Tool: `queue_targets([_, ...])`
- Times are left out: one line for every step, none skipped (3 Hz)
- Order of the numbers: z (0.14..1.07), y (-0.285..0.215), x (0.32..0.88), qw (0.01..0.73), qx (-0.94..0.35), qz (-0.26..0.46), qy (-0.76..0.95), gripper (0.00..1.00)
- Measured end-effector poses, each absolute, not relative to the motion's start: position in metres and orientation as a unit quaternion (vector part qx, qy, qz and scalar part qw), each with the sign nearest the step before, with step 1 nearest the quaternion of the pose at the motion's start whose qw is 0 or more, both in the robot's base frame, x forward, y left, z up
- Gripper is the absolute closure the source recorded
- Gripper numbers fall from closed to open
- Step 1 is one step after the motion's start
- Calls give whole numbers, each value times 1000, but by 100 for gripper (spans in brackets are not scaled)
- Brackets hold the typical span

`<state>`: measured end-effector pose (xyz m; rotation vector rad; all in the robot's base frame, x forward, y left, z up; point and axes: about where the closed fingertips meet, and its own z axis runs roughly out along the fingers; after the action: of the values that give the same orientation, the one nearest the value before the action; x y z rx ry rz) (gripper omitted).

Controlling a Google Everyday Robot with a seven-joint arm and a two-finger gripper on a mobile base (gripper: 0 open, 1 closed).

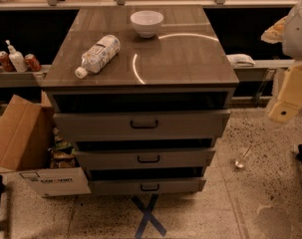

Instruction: Open bottom drawer

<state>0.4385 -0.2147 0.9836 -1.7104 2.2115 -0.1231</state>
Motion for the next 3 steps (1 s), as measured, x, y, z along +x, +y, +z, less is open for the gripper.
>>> queue_targets([983, -215, 439, 171, -602, -43, 779, 0])
queue_targets([947, -215, 448, 180, -618, -10, 765, 0])
queue_targets([863, -210, 461, 195, -642, 68, 738, 0])
